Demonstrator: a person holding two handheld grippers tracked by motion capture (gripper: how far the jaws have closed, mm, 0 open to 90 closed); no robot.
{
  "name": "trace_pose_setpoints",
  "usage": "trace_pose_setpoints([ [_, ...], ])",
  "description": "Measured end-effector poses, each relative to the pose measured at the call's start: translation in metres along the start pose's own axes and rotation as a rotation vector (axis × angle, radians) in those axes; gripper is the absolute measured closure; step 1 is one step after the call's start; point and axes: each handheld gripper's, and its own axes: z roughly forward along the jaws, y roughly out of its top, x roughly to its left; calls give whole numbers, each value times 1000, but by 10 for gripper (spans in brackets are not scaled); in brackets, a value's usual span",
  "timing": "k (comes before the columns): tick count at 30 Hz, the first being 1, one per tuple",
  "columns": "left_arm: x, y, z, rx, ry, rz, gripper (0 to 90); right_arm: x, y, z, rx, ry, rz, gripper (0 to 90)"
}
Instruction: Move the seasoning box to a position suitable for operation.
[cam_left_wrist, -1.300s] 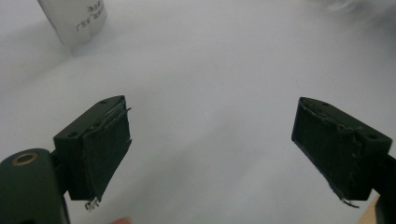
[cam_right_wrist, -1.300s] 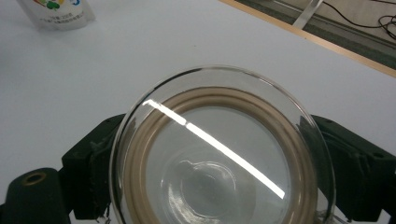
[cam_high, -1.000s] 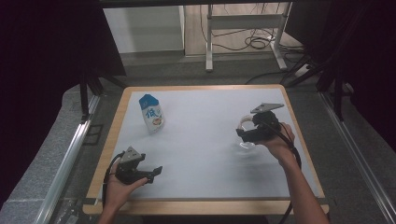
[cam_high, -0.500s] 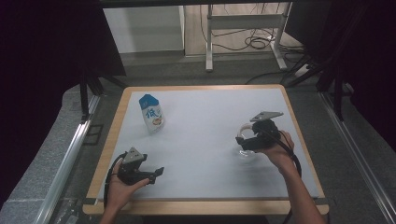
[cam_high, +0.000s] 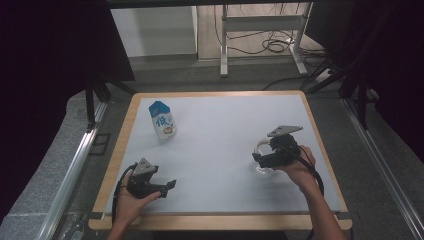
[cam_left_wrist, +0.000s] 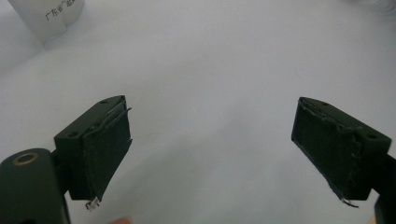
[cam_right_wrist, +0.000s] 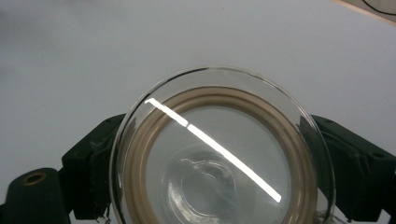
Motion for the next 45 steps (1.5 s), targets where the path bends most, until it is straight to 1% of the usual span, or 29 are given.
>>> trace_pose_setpoints([
  [5, 0, 0, 0, 2, 0, 3, 120, -1, -4, 1, 10, 4, -3, 121],
  [13, -1, 0, 2, 9, -2, 2, 120, -5, -9, 3, 20, 14, -8, 121],
  [18, 0, -1, 3, 11, 0, 3, 120, -8, -10, 5, 32, 20, -27, 121],
  [22, 0, -1, 3, 11, 1, 2, 121, -12, -10, 9, 33, 35, -36, 121],
  [25, 0, -1, 4, 13, 1, 3, 120, -13, -10, 11, 34, 37, -37, 120],
  [26, 0, -1, 4, 15, -1, 2, 120, -14, -11, 14, 47, 51, -36, 119],
  [31, 0, -1, 4, 13, 0, 2, 120, -14, -12, 15, 37, 52, -43, 115],
  [32, 0, -1, 4, 14, -1, 3, 120, -14, -12, 14, 24, 48, -30, 89],
  [33, 0, -1, 4, 14, -1, 3, 120, -14, -12, 14, 24, 48, -30, 89],
  [35, -1, -1, 4, 13, -1, 2, 120, -14, -10, 10, -7, 33, -16, 67],
  [36, 0, -1, 3, 12, -1, 4, 120, -15, -8, 2, -57, 27, 5, 68],
  [37, 0, -1, 3, 12, -1, 4, 120, -15, -8, 2, -57, 27, 5, 68],
  [38, 0, -1, 3, 9, 1, 5, 120, -15, -6, -6, -104, 32, 23, 76],
  [39, 0, -1, 3, 9, 1, 5, 120, -15, -6, -6, -104, 32, 23, 76],
  [40, 0, -1, 3, 7, 4, 3, 120, -16, -7, -14, -147, 29, 34, 127],
  [41, 0, -1, 3, 7, 4, 3, 120, -16, -7, -14, -147, 29, 34, 127],
  [42, 0, -1, 3, 2, 4, 0, 120, -19, -9, -22, -195, 30, 51, 217],
  [43, 0, -1, 3, 2, 4, 0, 122, -19, -9, -22, -195, 30, 51, 217],
  [44, 0, -1, 3, 0, 5, 0, 124, -23, -13, -29, -230, 23, 79, 311],
  [45, 0, -1, 3, 0, 5, 0, 126, -23, -13, -29, -230, 23, 79, 311],
])
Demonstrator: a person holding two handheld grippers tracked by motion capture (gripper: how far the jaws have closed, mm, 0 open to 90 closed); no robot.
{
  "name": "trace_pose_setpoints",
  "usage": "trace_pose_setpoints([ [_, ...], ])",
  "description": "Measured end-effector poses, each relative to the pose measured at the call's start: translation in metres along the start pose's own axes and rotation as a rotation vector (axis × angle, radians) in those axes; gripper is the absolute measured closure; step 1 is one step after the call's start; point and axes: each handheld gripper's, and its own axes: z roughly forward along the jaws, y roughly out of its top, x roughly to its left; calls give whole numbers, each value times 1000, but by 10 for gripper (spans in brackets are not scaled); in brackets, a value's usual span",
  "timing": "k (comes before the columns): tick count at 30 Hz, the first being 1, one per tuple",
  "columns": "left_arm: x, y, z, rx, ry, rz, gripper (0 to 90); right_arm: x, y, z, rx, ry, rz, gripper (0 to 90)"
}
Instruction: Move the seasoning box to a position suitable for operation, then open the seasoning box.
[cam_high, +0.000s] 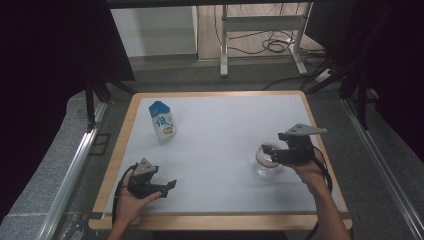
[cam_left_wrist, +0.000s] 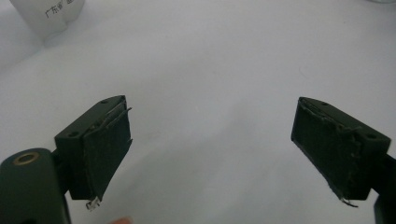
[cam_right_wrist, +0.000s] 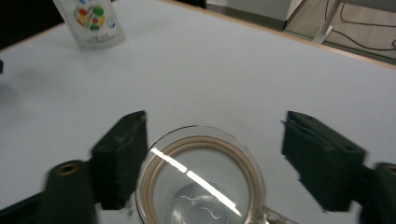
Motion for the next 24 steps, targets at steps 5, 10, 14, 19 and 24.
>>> trace_pose_setpoints([
  [5, -1, 0, 0, -12, 6, 7, 134, -6, -12, -19, -72, -53, 33, 615],
  [10, -4, 3, -1, -39, 18, 7, 143, -10, -26, -30, -128, -59, 49, 760],
  [14, -7, 8, -1, -59, 25, 3, 146, -12, -35, -29, -136, -57, 56, 806],
  [19, -11, 15, 4, -59, 14, 3, 148, -13, -36, -31, -150, -66, 55, 845],
  [24, -18, 23, 9, -64, 2, 13, 163, -12, -38, -35, -157, -100, 43, 893],
])
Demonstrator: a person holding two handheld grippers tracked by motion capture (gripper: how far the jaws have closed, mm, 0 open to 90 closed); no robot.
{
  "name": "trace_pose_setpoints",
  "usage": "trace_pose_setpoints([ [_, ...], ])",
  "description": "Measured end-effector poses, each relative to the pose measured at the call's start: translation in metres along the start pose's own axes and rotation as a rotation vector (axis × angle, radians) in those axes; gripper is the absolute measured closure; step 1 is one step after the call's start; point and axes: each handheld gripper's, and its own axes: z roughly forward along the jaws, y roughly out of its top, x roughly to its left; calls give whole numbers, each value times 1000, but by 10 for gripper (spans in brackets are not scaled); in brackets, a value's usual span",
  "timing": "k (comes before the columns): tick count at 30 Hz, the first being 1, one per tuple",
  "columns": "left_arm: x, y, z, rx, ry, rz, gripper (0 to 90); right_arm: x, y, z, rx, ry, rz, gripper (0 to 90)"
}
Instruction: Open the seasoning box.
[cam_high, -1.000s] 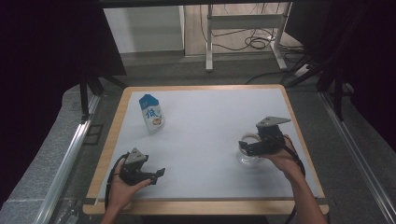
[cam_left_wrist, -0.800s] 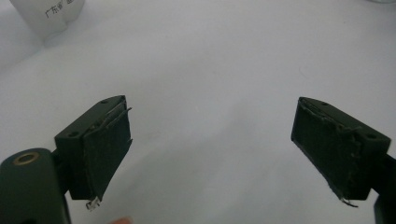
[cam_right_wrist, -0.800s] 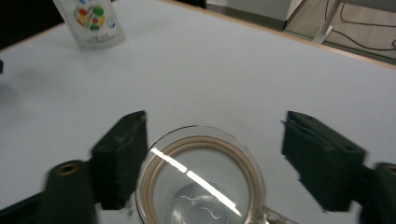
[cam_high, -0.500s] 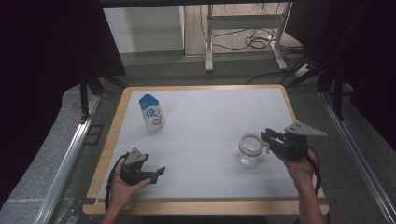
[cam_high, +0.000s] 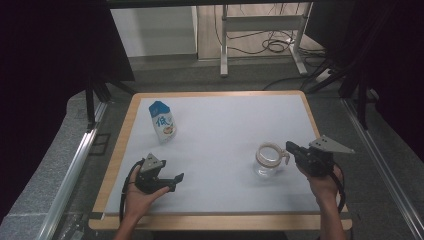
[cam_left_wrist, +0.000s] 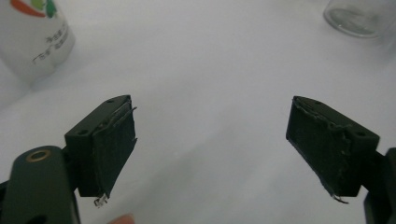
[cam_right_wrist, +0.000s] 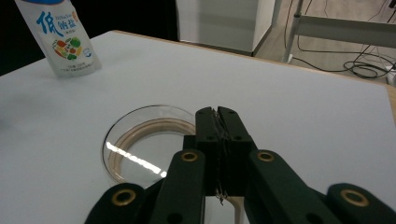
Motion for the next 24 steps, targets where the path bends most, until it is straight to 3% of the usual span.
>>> trace_pose_setpoints([
  [8, -8, -8, 10, 46, -22, 16, 163, -1, -6, 5, 22, -22, 2, 898],
  [12, -9, -9, 10, 44, -26, 20, 163, -3, -12, 15, 47, -43, 8, 898],
  [24, -11, -8, 9, 34, -23, 24, 177, -4, -14, 14, 46, -63, 11, 899],
])
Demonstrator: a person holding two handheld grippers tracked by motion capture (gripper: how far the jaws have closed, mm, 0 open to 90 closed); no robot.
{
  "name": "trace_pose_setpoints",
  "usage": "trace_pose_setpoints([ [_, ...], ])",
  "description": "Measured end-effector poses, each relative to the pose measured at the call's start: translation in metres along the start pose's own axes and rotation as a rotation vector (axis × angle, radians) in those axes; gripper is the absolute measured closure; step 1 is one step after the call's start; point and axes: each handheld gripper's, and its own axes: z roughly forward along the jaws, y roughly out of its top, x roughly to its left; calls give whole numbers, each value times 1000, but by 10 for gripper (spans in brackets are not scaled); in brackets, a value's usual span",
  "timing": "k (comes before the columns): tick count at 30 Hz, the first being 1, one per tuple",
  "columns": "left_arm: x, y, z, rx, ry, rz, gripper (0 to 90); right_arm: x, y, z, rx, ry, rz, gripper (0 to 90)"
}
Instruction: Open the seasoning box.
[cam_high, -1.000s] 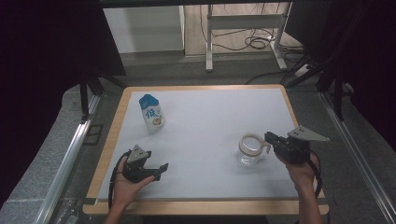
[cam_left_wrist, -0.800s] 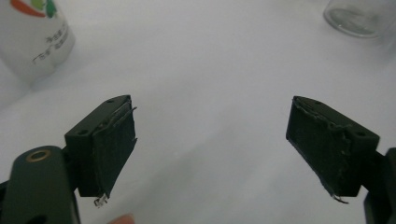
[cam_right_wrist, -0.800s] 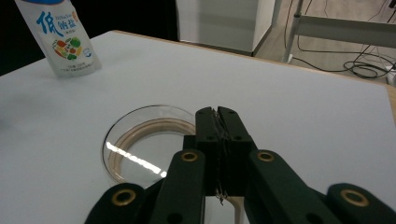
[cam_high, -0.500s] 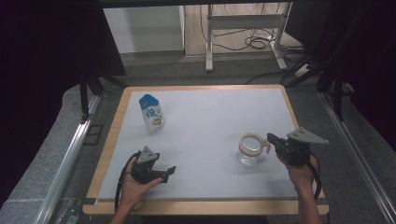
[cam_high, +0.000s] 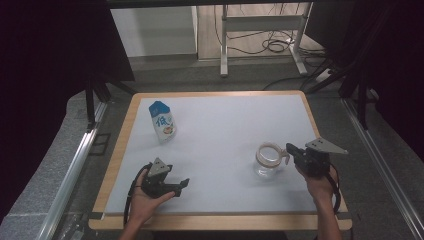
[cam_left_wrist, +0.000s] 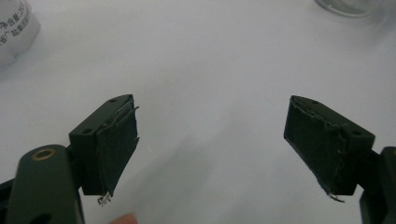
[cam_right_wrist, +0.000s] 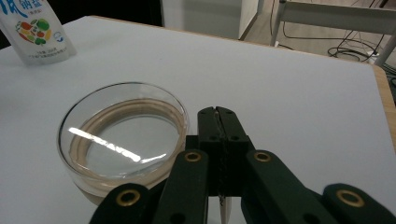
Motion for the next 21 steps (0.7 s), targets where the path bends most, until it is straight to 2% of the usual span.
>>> trace_pose_setpoints([
  [7, 0, 1, 1, -8, 4, -6, 248, 0, -1, 0, -3, -2, 1, 899],
  [10, -2, 4, 0, -19, 1, -1, 333, 0, -1, 0, -4, -3, 0, 899],
  [11, -2, 5, 0, -21, 0, 4, 333, 0, -1, 0, -4, -3, 0, 899],
  [14, -6, 11, 1, -27, -8, 22, 434, 1, -1, -1, -4, -6, -3, 899],
  [15, -9, 15, 3, -29, -22, 34, 508, 1, -1, -1, -4, -8, -5, 899],
  [18, -12, 19, 5, -30, -35, 41, 628, 1, -1, -1, -4, -8, -4, 900],
  [19, -15, 23, 9, -30, -53, 47, 664, 1, -1, -1, -5, -8, -4, 899],
  [20, -15, 23, 9, -30, -53, 47, 695, 1, -1, -1, -5, -8, -4, 899],
  [21, -17, 25, 11, -29, -63, 50, 695, 1, -1, -1, -4, -7, -5, 900],
])
